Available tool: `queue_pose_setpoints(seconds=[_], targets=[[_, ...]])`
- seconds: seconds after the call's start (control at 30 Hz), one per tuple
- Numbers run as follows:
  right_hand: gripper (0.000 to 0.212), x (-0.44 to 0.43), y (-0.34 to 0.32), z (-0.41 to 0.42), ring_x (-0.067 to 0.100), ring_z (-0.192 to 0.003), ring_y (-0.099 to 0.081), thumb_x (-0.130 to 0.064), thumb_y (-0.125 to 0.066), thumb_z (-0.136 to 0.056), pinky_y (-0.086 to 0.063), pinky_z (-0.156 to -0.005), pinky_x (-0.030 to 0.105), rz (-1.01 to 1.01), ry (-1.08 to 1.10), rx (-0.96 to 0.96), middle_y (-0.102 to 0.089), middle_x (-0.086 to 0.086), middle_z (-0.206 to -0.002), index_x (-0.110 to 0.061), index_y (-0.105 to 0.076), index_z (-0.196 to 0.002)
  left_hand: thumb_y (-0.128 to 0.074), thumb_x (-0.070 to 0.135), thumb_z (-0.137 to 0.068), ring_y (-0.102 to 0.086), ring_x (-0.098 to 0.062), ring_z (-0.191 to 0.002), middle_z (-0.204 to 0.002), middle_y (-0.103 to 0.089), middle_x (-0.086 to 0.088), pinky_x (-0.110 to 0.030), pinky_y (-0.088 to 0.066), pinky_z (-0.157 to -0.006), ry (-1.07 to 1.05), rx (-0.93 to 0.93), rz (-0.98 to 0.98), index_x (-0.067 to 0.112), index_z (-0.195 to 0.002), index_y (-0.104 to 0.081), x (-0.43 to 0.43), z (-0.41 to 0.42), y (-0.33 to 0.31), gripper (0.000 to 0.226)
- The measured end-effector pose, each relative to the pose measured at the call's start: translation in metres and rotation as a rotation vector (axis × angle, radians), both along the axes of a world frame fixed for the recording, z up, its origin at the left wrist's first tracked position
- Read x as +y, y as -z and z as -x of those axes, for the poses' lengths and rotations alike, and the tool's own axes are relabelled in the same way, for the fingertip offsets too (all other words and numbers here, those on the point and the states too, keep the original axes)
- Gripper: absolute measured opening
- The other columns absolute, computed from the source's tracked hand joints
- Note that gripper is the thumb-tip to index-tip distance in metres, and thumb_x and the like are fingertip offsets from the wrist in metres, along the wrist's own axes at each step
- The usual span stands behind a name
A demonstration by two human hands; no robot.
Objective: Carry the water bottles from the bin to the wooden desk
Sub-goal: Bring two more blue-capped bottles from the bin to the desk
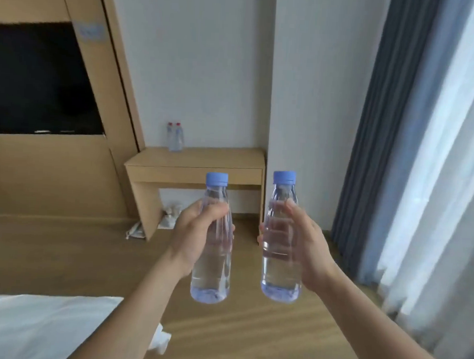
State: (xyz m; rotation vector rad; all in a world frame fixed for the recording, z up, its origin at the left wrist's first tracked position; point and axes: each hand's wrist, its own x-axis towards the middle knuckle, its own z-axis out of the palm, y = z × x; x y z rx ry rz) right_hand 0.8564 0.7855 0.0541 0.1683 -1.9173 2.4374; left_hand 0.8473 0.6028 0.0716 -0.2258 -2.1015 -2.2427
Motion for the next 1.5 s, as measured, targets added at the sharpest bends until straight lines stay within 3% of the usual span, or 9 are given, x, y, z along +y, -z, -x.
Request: queue_pose_setpoints(seconds=[0.1, 0.27, 0.53, 0.77, 0.93, 1.07, 1.17, 1.3, 1.5], targets=[[0.039, -0.063, 0.001, 0.038, 0.027, -0.076, -0.065, -0.054, -0.054, -0.071, -0.056, -0.071, 0.045, -0.004, -0.081, -0.012, -0.070, 0.008, -0.079, -0.023, -0.070, -0.089, -0.056, 0.019, -0.086, -0.061, -0.023, -0.053, -0.064, -0.064, -0.013, -0.028, -0.052, -0.049, -0.111, -0.023, -0.030, -0.001, -0.094, -0.059, -0.067, 0.021, 0.000, 0.022], [0.036, -0.131, 0.010, 0.111, 0.026, -0.075, -0.063, -0.053, -0.056, -0.074, -0.053, -0.066, 0.039, 0.010, -0.209, -0.021, -0.066, 0.010, -0.084, -0.023, -0.071, -0.088, -0.053, 0.016, -0.087, -0.061, -0.024, -0.056, -0.066, -0.063, -0.015, -0.029, -0.051, -0.050, -0.232, -0.019, -0.043, 0.006, -0.081, -0.063, -0.138, 0.076, 0.008, 0.015], [0.040, -0.170, 0.018, 0.281, 0.024, -0.067, -0.066, -0.052, -0.054, -0.076, -0.054, -0.064, 0.038, 0.019, -0.268, 0.021, -0.069, 0.010, -0.078, -0.017, -0.067, -0.092, -0.056, 0.020, -0.086, -0.063, -0.021, -0.057, -0.066, -0.067, -0.009, -0.033, -0.051, -0.061, -0.306, 0.003, 0.077, 0.009, -0.079, -0.065, -0.177, 0.220, 0.014, 0.015], [0.042, -0.205, 0.001, 0.453, 0.024, -0.066, -0.067, -0.053, -0.055, -0.074, -0.054, -0.066, 0.039, 0.015, -0.340, -0.003, -0.071, 0.009, -0.075, -0.016, -0.066, -0.090, -0.060, 0.024, -0.082, -0.063, -0.017, -0.053, -0.068, -0.062, -0.011, -0.035, -0.049, -0.063, -0.418, 0.012, 0.033, 0.002, -0.084, -0.060, -0.200, 0.366, 0.003, 0.021], [0.046, -0.252, 0.010, 0.542, 0.028, -0.069, -0.066, -0.053, -0.062, -0.068, -0.055, -0.069, 0.044, -0.025, -0.396, -0.023, -0.070, 0.013, -0.077, -0.011, -0.066, -0.088, -0.059, 0.030, -0.075, -0.060, -0.026, -0.066, -0.074, -0.061, -0.017, -0.041, -0.049, -0.071, -0.493, 0.005, 0.058, 0.011, -0.079, -0.061, -0.249, 0.451, 0.016, 0.020], [0.031, -0.293, 0.024, 0.613, 0.027, -0.068, -0.068, -0.049, -0.059, -0.070, -0.056, -0.067, 0.042, -0.072, -0.393, -0.032, -0.072, 0.011, -0.076, -0.021, -0.072, -0.076, -0.056, 0.018, -0.087, -0.060, -0.024, -0.061, -0.065, -0.064, -0.010, -0.036, -0.049, -0.063, -0.525, -0.016, -0.004, 0.013, -0.076, -0.060, -0.294, 0.524, 0.031, 0.013], [0.034, -0.336, 0.026, 0.674, 0.026, -0.066, -0.068, -0.048, -0.058, -0.069, -0.058, -0.062, 0.040, -0.100, -0.379, -0.022, -0.072, 0.008, -0.073, -0.017, -0.070, -0.079, -0.054, 0.017, -0.088, -0.062, -0.022, -0.060, -0.069, -0.063, -0.011, -0.034, -0.051, -0.060, -0.515, -0.007, -0.012, 0.013, -0.077, -0.060, -0.335, 0.588, 0.035, 0.013], [0.034, -0.388, 0.016, 0.756, 0.028, -0.067, -0.068, -0.046, -0.054, -0.073, -0.055, -0.073, 0.048, -0.110, -0.291, -0.015, -0.071, 0.009, -0.074, -0.018, -0.071, -0.078, -0.058, 0.030, -0.074, -0.060, -0.027, -0.069, -0.078, -0.061, -0.014, -0.034, -0.048, -0.062, -0.440, -0.020, 0.021, 0.017, -0.075, -0.060, -0.385, 0.682, 0.015, 0.013], [0.034, -0.434, 0.010, 0.865, 0.027, -0.069, -0.068, -0.048, -0.051, -0.075, -0.057, -0.068, 0.044, -0.101, -0.194, -0.009, -0.071, 0.007, -0.074, -0.019, -0.068, -0.081, -0.055, 0.018, -0.088, -0.059, -0.024, -0.060, -0.077, -0.058, -0.014, -0.028, -0.048, -0.052, -0.381, -0.018, 0.020, 0.015, -0.080, -0.059, -0.440, 0.807, 0.001, 0.009]])
